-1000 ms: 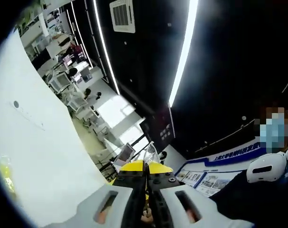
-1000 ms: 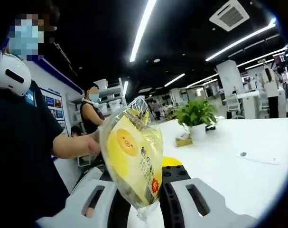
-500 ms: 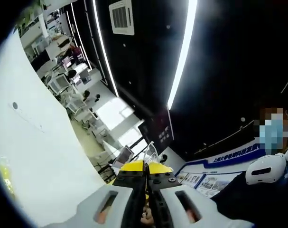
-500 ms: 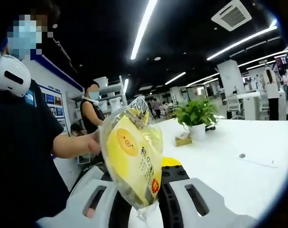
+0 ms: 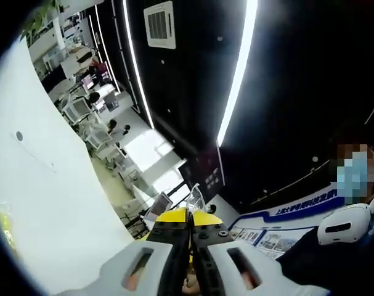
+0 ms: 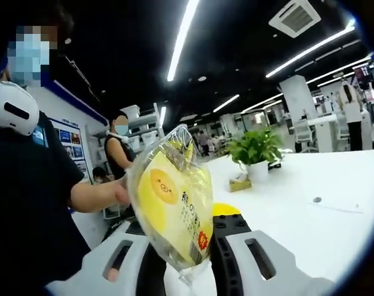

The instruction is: Compare the silicone blocks by pressing each to a similar depth, holding the contact briefly, and releasing to observe deformation and rebound differences across the visible hardness samples.

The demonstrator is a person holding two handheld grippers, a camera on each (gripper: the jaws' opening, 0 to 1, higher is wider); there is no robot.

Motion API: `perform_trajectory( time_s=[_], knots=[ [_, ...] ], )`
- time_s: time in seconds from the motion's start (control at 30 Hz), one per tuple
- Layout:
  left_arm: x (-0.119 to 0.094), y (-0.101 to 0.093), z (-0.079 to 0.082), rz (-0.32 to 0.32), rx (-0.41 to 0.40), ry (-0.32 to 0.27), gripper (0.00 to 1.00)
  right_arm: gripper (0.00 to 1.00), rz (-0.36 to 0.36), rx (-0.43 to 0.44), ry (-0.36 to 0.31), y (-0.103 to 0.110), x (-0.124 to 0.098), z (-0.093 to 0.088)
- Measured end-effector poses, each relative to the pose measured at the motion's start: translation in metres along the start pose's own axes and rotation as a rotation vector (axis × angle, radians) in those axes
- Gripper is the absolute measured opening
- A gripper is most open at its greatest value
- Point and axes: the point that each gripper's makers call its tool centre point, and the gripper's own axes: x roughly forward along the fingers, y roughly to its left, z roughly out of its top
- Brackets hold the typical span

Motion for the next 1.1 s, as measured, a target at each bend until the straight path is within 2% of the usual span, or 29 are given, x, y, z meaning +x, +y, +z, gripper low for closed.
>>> perform_trajectory(
  time_s=[0.4,0.63,0.8,0.97,1.1],
  knots=[
    [0.001,-0.004,0.001,-0.015,-0.009,-0.006,0.0,0.26,-0.001,-0.021,-0.028,-0.001,-0.001,0.005],
    [0.001,-0.003,0.001,-0.013,-0.015,-0.009,0.0,0.31,-0.015,-0.021,0.037,-0.003,0.003,-0.011],
    [0.002,-0.003,0.002,-0.016,-0.016,-0.011,0.0,0.42,-0.028,-0.035,0.011,-0.005,0.004,-0.007],
    [0.0,-0.004,0.003,-0.018,-0.017,-0.015,0.0,0.47,-0.044,-0.033,-0.012,-0.009,0.003,-0.002],
    [-0.001,-0.003,0.006,-0.017,-0.025,-0.025,0.0,0.55,-0.064,-0.039,-0.026,-0.013,0.002,0.001]
  ],
)
